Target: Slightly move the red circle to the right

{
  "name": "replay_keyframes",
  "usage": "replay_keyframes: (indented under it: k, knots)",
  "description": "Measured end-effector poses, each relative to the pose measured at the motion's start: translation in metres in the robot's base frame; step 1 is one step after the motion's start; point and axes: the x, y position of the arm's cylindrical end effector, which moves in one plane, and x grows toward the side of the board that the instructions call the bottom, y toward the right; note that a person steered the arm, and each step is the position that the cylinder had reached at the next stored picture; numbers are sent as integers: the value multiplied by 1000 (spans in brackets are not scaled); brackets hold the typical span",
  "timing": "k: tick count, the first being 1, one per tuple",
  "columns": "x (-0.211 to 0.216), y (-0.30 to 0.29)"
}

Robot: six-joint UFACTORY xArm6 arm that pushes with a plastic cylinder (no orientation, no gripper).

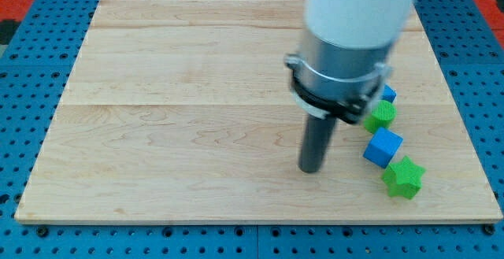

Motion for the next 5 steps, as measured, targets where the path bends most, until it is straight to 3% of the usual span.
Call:
replay_keyframes:
  k: [2,5]
  knots:
    - [-83,-36]
    - [-90,-33]
